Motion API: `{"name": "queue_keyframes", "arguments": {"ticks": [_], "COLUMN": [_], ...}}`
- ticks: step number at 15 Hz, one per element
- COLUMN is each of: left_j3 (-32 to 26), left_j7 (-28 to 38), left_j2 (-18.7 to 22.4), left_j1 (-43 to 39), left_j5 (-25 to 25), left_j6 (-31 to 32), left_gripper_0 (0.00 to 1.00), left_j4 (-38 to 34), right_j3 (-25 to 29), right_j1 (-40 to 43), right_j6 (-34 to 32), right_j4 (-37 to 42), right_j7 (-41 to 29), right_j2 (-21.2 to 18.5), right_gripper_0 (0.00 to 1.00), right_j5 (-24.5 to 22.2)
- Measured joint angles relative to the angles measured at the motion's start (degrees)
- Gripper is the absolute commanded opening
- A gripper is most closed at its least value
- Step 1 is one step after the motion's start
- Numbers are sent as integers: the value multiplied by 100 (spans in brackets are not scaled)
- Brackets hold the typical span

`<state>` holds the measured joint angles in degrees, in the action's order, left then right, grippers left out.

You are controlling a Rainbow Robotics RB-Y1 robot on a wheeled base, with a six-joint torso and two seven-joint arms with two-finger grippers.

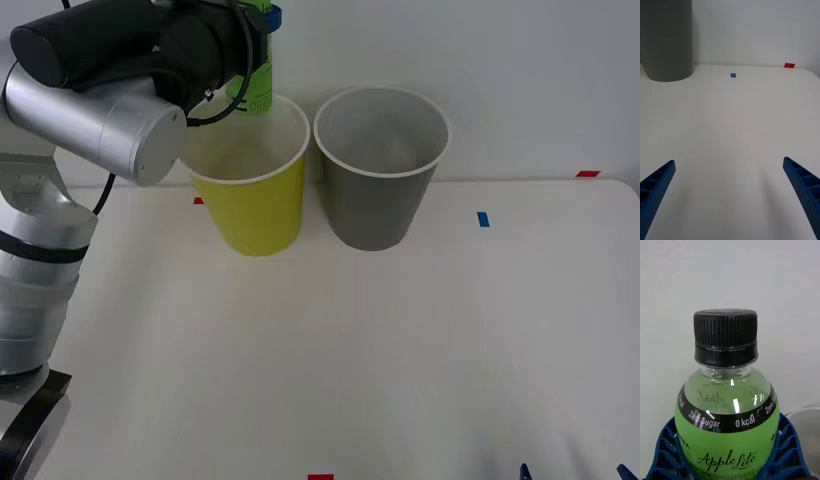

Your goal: Put cans in the gray bin and PET bottles in the light green bin.

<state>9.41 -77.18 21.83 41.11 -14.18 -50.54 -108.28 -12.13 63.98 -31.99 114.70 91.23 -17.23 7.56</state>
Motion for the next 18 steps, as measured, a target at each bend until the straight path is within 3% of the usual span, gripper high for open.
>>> {"name": "queue_keyframes", "arguments": {"ticks": [2,3,4,5,9,11,15,18], "left_j3": [0,-2,-5,-7,-11,-29,-205,-512], "left_j7": [-1,-6,-10,-8,71,103,-53,-333], "left_j2": [-1,4,9,12,17,82,536,855], "left_j1": [2,2,2,2,1,-3,-25,-425], "left_j5": [31,42,62,76,-9,-306,-1088,-1422], "left_j6": [0,0,0,0,0,0,-3,0], "left_gripper_0": [0,5,58,100,100,100,100,100], "left_j4": [0,0,0,0,-3,-6,-162,-779], "right_j3": [0,0,0,0,0,0,0,0], "right_j1": [0,0,0,0,0,0,0,0], "right_j6": [0,0,0,0,0,0,0,0], "right_j4": [0,0,0,0,0,0,0,0], "right_j7": [0,0,0,0,0,0,0,0], "right_j2": [0,0,0,0,0,0,0,0], "right_gripper_0": [100,100,100,100,100,100,100,100], "right_j5": [0,0,0,0,0,0,0,0]}}
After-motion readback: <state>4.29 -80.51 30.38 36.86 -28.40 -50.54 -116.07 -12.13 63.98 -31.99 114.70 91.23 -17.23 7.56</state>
